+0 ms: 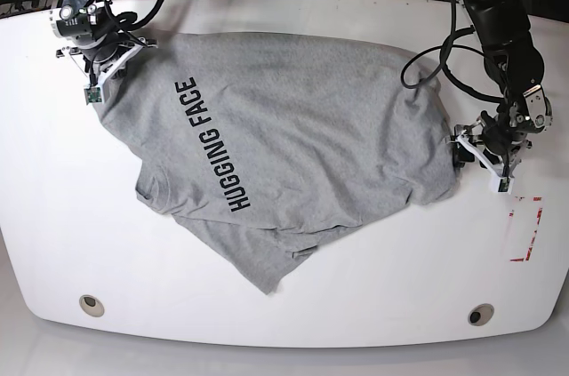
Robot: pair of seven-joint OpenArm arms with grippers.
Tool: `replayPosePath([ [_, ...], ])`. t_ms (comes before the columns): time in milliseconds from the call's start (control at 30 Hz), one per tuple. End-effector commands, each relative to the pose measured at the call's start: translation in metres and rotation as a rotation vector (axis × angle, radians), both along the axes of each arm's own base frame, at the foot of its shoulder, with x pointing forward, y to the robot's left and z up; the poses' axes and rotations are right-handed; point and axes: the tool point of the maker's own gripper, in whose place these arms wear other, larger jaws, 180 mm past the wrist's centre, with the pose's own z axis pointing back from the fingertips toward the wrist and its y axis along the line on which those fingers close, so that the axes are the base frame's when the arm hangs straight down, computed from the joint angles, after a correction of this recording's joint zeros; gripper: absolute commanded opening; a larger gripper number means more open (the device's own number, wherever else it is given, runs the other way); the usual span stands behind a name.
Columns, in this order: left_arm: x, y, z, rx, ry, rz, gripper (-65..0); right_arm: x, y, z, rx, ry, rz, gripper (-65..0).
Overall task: Fold the T-shirt properly
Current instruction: 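Move the left gripper to the shirt's side edge and grasp it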
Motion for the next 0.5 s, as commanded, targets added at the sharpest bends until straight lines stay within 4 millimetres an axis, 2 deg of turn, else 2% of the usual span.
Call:
replayPosePath([
  [0, 0.013, 0.004, 0.017, 0.006, -0.061, -0.003, -28.3, 0.008, -0.003, 0.010, -0.015, -0.043, 0.003, -65.0],
  [300, 0.020, -0.039, 0.009, -0.020, -0.063, -0.094, -28.3, 0.008, -0.003, 0.010, -0.015, -0.043, 0.006, -65.0],
  [467, 0.021, -0.042, 0.009, -0.028, -0.074, -0.095, -28.3, 0.008, -0.003, 0.010, -0.014, -0.042, 0.006, -65.0],
])
